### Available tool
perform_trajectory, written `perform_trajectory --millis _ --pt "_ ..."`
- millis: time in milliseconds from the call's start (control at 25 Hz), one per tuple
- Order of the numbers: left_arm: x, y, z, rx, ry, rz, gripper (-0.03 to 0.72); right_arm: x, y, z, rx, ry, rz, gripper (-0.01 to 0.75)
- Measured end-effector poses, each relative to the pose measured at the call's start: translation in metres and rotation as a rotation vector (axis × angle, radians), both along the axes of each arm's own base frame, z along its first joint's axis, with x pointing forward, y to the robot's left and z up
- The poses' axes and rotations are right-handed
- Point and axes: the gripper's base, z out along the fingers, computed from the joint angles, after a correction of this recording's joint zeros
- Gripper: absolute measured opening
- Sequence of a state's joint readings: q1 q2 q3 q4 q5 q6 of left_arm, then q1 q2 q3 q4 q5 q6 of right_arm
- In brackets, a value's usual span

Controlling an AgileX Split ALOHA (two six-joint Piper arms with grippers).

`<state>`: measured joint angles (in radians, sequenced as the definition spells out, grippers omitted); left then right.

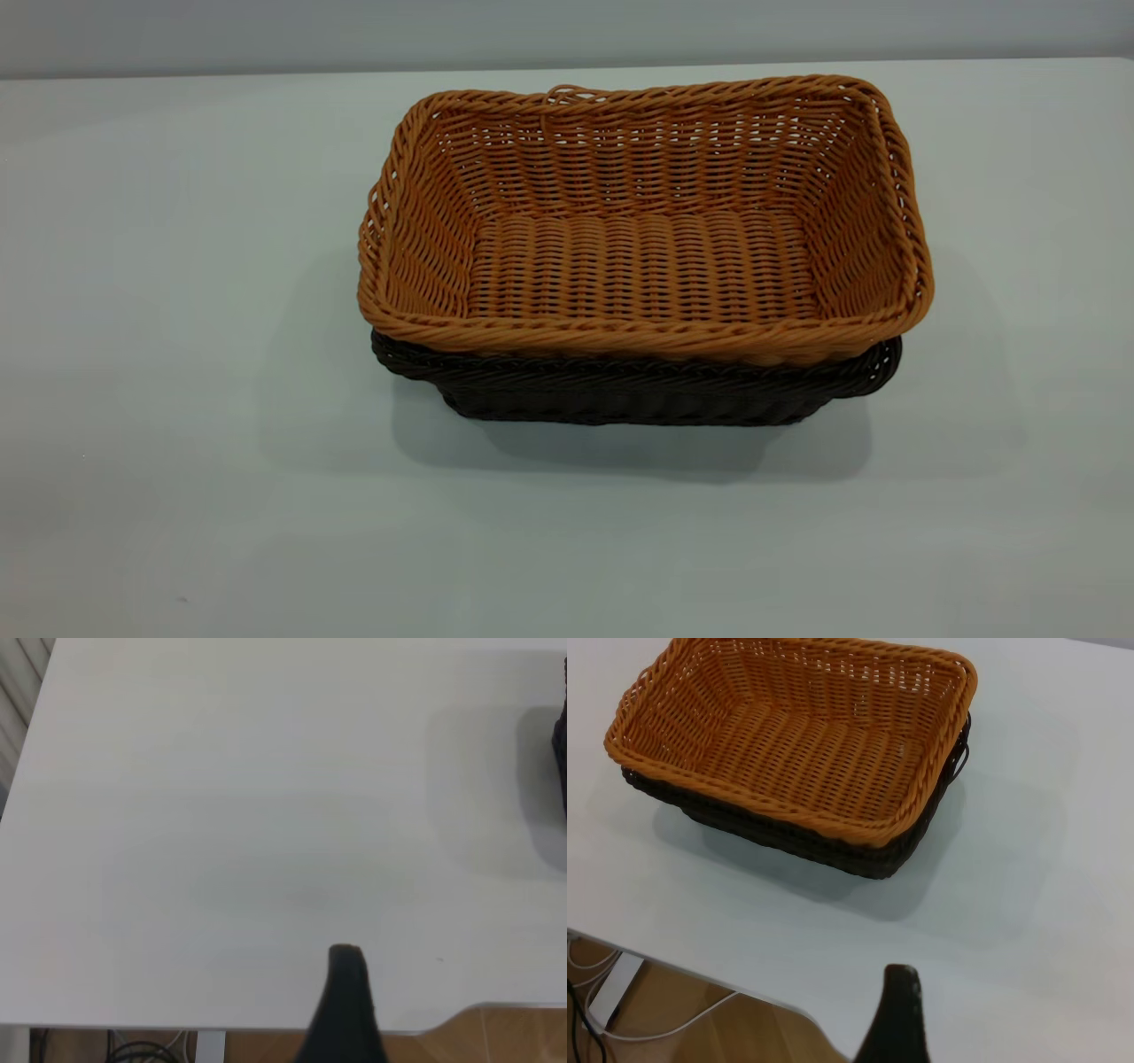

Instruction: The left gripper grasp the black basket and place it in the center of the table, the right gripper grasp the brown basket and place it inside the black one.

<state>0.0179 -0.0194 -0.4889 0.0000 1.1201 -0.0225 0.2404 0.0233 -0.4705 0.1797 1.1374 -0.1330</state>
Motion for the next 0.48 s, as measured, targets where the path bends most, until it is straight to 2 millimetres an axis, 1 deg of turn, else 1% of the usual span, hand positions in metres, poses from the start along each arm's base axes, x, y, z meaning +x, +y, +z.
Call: perform_trajectory --millis 320,480 --pt "0.0000 0.0000 0.0000 -0.001 0.000 0.000 0.558 -0.0003 0.0000 0.0000 0.001 -0.003 -0.010 0.584" --pt "0.0000 0.0000 0.0000 -0.001 0.000 0.000 0.558 0.0007 0.0004 0.0000 0.000 -0.006 -0.109 0.584"
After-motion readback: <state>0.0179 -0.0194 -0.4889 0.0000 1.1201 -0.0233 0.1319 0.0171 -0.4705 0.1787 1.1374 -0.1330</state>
